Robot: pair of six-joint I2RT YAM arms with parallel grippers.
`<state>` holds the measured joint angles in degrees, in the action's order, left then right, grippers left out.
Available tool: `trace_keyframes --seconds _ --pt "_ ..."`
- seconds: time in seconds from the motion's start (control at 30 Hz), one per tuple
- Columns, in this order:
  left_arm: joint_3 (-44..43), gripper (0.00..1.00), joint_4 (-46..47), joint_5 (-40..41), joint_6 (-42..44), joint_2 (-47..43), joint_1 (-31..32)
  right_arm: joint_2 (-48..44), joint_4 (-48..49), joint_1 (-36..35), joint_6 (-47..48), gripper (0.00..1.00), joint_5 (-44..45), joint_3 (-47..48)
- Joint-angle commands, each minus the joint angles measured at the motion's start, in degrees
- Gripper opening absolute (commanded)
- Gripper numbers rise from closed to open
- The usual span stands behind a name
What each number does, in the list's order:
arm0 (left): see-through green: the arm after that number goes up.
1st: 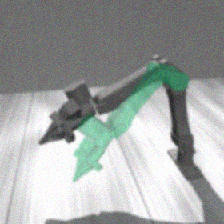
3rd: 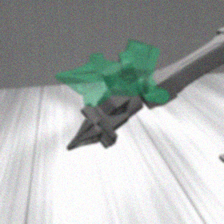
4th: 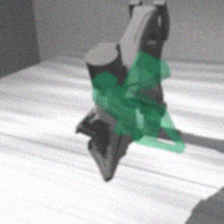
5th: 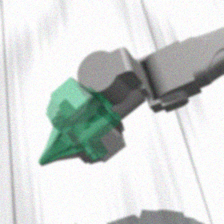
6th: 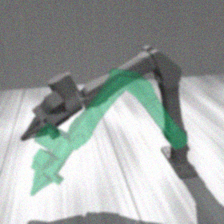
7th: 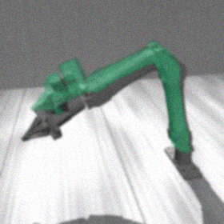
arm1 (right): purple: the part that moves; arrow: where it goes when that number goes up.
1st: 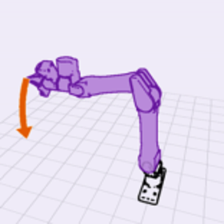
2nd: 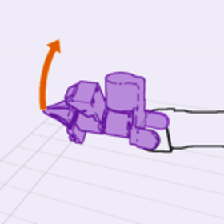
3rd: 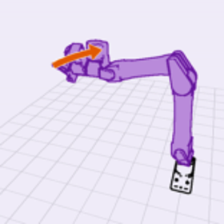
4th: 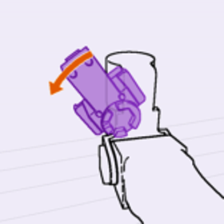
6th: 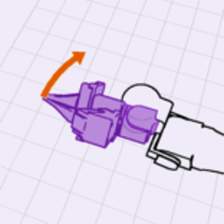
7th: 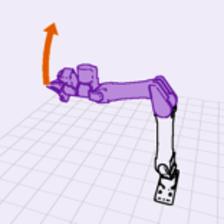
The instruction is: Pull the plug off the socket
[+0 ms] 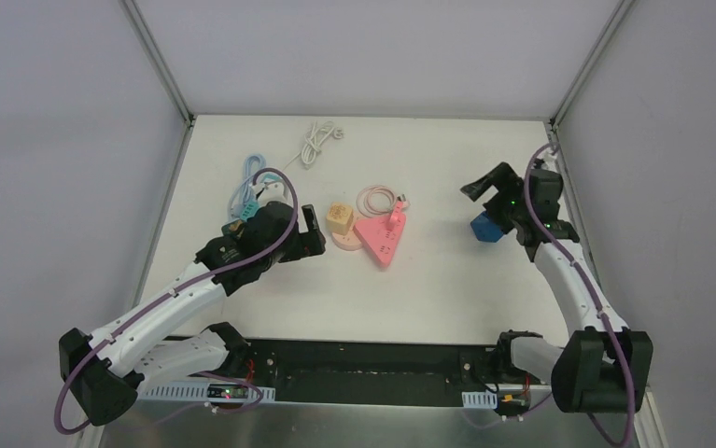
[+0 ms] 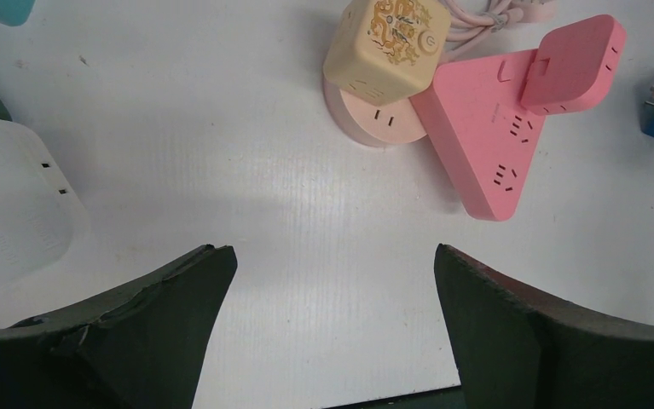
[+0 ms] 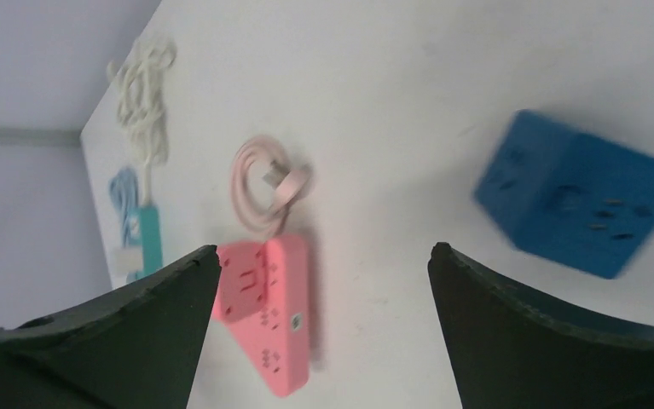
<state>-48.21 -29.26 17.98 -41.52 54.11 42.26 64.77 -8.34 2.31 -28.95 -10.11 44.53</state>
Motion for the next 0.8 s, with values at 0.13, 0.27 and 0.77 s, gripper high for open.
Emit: trace_keyframes --seconds 0.13,0.27,0.77 --pt "1.74 0.95 3.77 -0.02 -0.80 -2.48 -0.42 4.64 -5.35 -18.55 2.13 0.95 4.26 10.40" --pt "1.86 0.95 2.97 0.83 -0.98 -3.04 -0.39 13.47 -13.98 -26.26 1.88 0.89 11.45 18.48" --pt "0.43 0.93 1.75 -4.51 -3.11 2.16 -0.40 35.06 -25.57 -38.81 -2.12 0.47 23.19 36.69"
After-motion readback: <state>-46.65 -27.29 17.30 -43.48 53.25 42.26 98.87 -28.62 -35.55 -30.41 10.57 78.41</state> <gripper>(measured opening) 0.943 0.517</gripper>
